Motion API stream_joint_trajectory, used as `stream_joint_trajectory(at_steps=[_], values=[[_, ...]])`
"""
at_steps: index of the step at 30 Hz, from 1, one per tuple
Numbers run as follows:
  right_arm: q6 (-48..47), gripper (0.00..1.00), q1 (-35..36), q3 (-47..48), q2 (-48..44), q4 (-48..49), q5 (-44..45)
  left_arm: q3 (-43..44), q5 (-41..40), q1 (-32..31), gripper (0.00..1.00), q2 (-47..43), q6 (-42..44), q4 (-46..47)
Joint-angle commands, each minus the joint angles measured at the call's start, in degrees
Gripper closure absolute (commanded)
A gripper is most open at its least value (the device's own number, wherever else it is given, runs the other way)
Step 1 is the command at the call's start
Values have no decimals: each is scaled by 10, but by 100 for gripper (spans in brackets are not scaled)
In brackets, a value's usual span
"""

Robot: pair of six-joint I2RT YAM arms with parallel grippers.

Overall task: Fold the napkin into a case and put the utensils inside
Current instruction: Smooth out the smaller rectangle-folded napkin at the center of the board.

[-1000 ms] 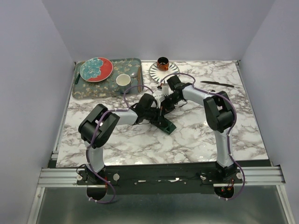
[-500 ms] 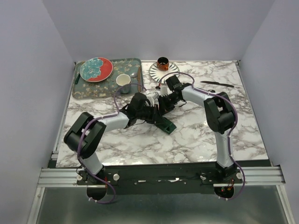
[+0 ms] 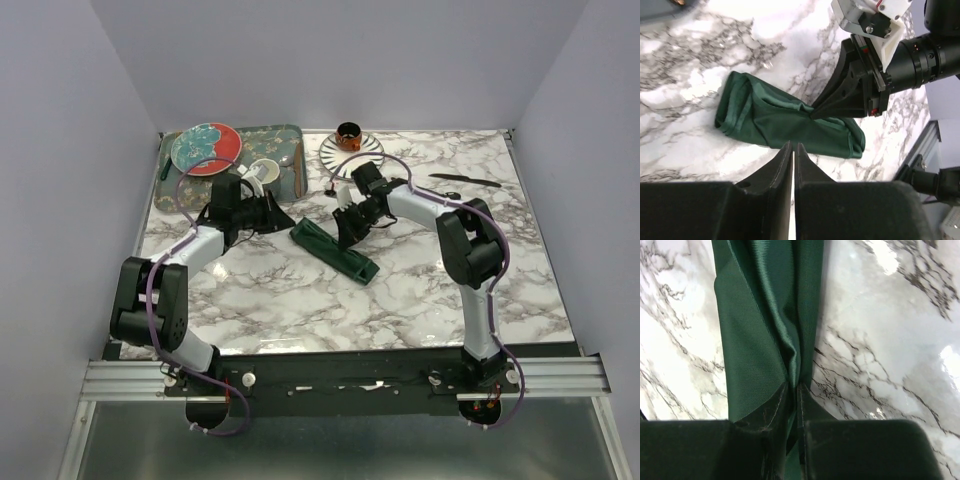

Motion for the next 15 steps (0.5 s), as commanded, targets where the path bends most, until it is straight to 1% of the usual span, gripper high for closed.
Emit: stream_joint_trajectory(at_steps=[1, 3, 4, 7, 10, 15], values=[[-87, 81, 21, 4, -10, -11, -14, 3, 55, -28, 89, 28, -30, -14], [-94, 81, 24, 6, -12, -11, -15, -9, 54, -41, 94, 42, -46, 4], [-103, 81, 26, 8, -13, -11, -15, -15, 51, -45, 95, 48, -68, 25], [-116, 81, 28, 15, -11, -12, -10, -25, 45, -60, 98, 70, -99, 54], [-134, 81, 28, 21, -11, -11, 0, -30, 40, -68, 100, 93, -122, 91], [-150, 81, 29, 31, -11, -12, 4, -28, 25, -94, 100, 127, -147, 131]])
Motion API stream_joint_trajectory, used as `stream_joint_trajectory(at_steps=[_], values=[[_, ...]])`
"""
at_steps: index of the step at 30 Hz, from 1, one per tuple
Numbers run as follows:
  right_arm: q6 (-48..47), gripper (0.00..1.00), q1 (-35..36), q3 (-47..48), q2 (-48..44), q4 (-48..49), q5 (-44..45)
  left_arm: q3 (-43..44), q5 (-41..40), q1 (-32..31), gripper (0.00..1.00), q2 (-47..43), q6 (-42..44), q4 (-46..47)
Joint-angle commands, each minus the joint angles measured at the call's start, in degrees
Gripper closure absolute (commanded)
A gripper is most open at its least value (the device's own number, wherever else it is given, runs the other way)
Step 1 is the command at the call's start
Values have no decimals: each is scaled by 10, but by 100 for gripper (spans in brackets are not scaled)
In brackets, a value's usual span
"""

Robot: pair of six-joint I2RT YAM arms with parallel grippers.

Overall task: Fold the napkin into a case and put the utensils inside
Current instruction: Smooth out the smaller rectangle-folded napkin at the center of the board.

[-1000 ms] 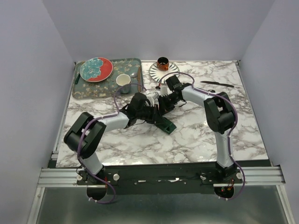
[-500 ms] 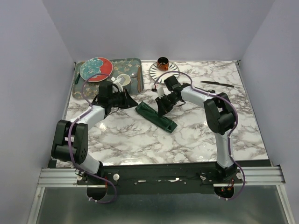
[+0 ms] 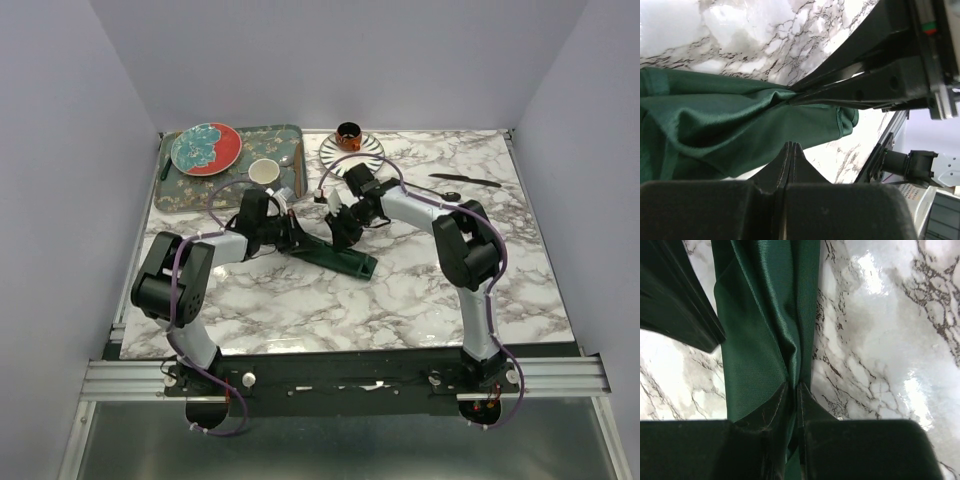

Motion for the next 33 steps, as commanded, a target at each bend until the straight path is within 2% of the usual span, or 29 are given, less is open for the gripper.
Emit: stream_joint_trajectory(at_steps=[1, 7, 12, 18, 22, 26, 29, 33], values=[[-40, 81, 3, 22, -11, -8, 13, -1, -8, -23, 100, 28, -39, 80], [-42, 80, 4, 30, -6, -14, 12, 14, -35, -41, 100, 76, -69, 121], [-40, 80, 5, 30, -8, -14, 8, 22, -61, -38, 100, 123, -81, 120], [8, 66, 3, 51, -43, -21, 20, 14, -58, -32, 100, 158, -91, 110], [107, 54, -6, 63, -94, -28, 30, 11, -63, -33, 100, 163, -87, 103], [213, 55, -65, 31, -136, -40, -24, 14, -64, -32, 100, 173, -88, 100], [276, 62, -119, -15, -154, -33, -76, 18, -62, -33, 100, 178, -91, 100], [321, 70, -155, -113, -155, 3, -125, 21, -62, -34, 100, 181, -92, 104]])
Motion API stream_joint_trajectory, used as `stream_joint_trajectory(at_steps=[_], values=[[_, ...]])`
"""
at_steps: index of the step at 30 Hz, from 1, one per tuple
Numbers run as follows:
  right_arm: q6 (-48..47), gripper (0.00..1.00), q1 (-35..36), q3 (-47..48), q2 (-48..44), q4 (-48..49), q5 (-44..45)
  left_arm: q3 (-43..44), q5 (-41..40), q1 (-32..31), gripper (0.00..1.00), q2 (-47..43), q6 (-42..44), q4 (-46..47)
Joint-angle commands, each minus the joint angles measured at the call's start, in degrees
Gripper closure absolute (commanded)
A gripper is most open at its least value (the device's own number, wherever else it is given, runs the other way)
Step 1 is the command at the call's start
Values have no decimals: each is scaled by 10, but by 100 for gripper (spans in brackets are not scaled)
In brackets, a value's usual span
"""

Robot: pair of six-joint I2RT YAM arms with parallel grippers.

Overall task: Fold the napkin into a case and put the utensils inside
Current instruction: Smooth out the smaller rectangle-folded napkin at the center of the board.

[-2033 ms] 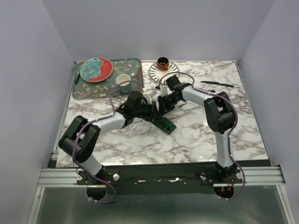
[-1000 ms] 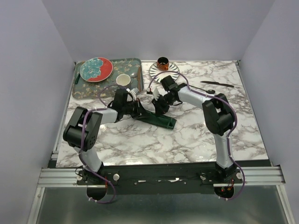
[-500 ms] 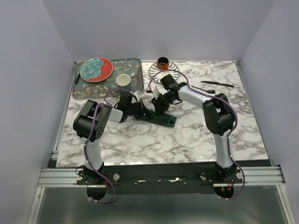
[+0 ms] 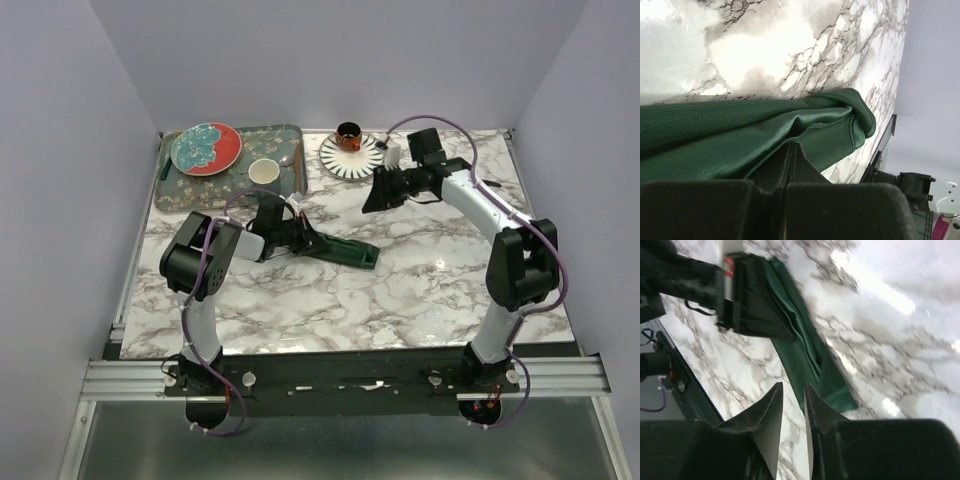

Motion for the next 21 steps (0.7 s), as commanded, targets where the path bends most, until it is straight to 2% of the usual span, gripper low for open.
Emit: stream_joint_trajectory(at_steps=[1, 7, 21], values=[[116, 71, -38, -110, 21, 21, -88, -5, -41, 1, 100, 35, 17, -44], [213, 74, -50, -177, 37, 130, -153, -11, -42, 0, 100, 33, 16, -41], [347, 78, -85, -240, 90, 288, -191, -12, -38, -1, 100, 38, 14, -38]])
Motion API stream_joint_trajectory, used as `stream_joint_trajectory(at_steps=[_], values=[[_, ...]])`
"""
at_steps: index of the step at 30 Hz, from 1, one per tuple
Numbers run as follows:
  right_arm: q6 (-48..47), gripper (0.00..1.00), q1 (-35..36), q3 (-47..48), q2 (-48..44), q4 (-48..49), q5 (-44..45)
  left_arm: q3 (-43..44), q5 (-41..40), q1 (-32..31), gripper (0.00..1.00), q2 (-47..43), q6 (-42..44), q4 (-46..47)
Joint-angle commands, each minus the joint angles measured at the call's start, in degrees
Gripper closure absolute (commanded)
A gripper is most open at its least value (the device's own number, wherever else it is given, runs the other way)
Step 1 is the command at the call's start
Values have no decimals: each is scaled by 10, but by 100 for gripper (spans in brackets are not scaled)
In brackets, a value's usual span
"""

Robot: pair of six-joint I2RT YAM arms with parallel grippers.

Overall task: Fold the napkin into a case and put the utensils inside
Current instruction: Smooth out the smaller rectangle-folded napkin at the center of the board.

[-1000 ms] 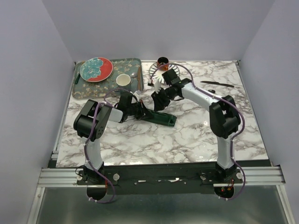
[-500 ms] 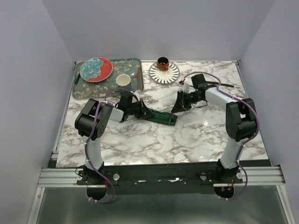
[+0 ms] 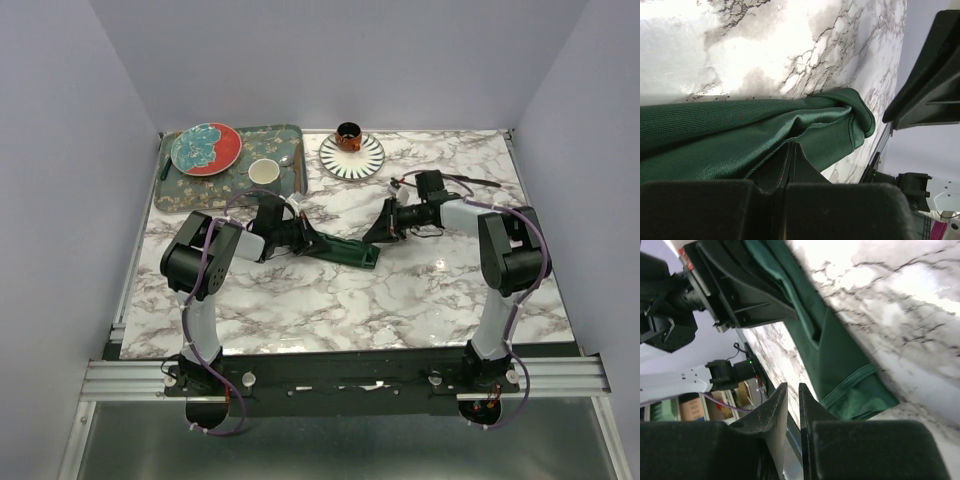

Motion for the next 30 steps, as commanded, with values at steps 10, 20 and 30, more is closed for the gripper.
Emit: stream_joint_trajectory(at_steps=[10, 20, 30], values=[[55, 80, -8, -41, 82, 83, -15, -12, -38, -1, 100, 33, 11, -47], [-12, 80, -8, -14, 92, 8, 61, -24, 9, 0, 89, -13, 0, 2], [-112, 82, 13, 40, 84, -74, 127, -3, 50, -24, 75, -76, 14, 15]])
